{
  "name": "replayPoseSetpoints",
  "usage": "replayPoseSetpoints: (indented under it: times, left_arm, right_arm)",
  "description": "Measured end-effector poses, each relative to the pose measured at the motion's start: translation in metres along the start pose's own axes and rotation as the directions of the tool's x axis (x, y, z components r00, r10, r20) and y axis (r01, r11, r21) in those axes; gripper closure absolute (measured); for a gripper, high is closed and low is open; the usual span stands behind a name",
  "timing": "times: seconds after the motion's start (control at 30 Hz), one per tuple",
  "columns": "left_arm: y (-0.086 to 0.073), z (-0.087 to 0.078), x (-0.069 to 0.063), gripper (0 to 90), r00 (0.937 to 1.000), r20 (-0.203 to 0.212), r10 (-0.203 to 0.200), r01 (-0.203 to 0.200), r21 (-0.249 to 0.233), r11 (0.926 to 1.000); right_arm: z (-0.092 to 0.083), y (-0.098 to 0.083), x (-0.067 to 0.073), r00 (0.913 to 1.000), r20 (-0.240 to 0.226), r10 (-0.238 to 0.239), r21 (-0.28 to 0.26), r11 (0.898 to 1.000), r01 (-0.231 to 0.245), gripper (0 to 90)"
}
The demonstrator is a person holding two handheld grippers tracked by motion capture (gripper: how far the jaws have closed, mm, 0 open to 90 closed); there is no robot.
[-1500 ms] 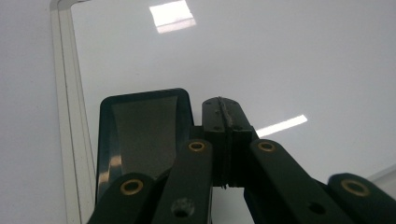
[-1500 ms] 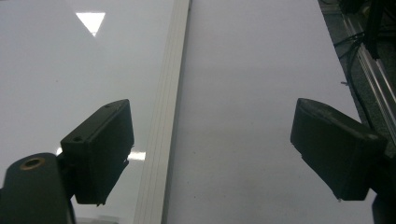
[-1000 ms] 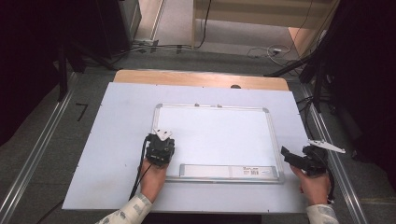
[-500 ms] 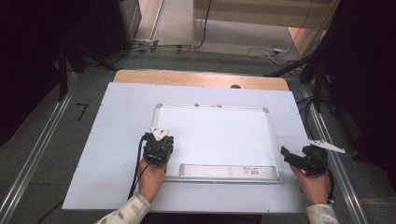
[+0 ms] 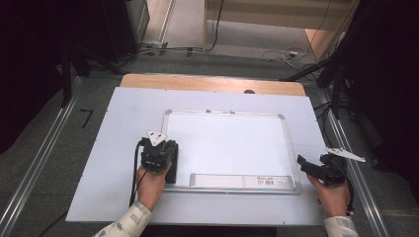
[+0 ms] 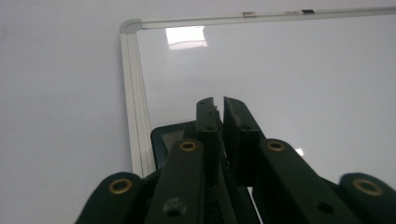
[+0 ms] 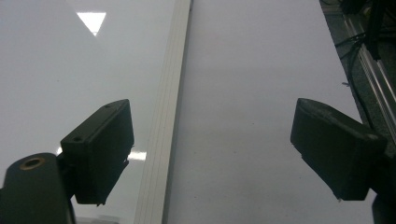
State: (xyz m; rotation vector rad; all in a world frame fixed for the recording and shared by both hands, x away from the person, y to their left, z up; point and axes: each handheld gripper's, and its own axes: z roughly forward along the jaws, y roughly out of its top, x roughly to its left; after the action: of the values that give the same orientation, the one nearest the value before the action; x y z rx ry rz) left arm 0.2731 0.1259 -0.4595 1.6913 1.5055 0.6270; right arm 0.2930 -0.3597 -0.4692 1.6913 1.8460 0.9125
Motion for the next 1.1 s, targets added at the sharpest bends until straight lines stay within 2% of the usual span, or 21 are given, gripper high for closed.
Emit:
replayPoseSetpoints:
  times: [0.3, 0.43, 0.57, 0.63, 0.8, 1.0, 1.1]
  left_arm:
    - [0.003, -0.010, 0.017, 50.1, 1.0000, 0.005, -0.006, 0.006, -0.025, 0.9997]
    - [0.003, -0.015, 0.025, 39.6, 0.9996, 0.025, -0.010, 0.012, -0.041, 0.9991]
    - [0.001, -0.023, 0.037, 32.9, 0.9996, 0.022, -0.019, 0.020, -0.052, 0.9985]
    - [-0.002, -0.027, 0.045, 32.4, 0.9995, 0.018, -0.025, 0.026, -0.056, 0.9981]
    - [-0.013, -0.039, 0.065, 27.7, 0.9993, -0.028, -0.023, 0.021, -0.076, 0.9969]
    - [-0.028, -0.046, 0.088, 23.7, 0.9976, -0.062, -0.030, 0.028, -0.041, 0.9988]
    - [-0.033, -0.048, 0.096, 23.2, 0.9965, -0.070, -0.045, 0.043, -0.038, 0.9984]
  right_arm:
    - [0.000, 0.000, 0.000, 1.0000, 0.000, 0.000, 0.000, 1.000, 0.000, 12.0]
    - [-0.001, 0.000, -0.001, 1.0000, 0.000, 0.000, 0.000, 1.000, 0.000, 12.0]
    - [-0.002, 0.000, -0.001, 1.0000, -0.001, 0.006, -0.002, 1.000, -0.006, 12.0]
    - [-0.002, -0.001, -0.002, 1.0000, 0.000, 0.004, -0.003, 1.000, -0.004, 12.1]
    - [-0.003, -0.001, -0.002, 1.0000, -0.001, 0.003, -0.006, 1.000, -0.003, 12.0]
    - [-0.003, -0.001, -0.001, 1.0000, 0.001, 0.001, -0.004, 1.000, -0.001, 12.0]
    - [-0.003, -0.001, -0.001, 1.0000, 0.001, -0.002, -0.007, 1.000, 0.002, 12.0]
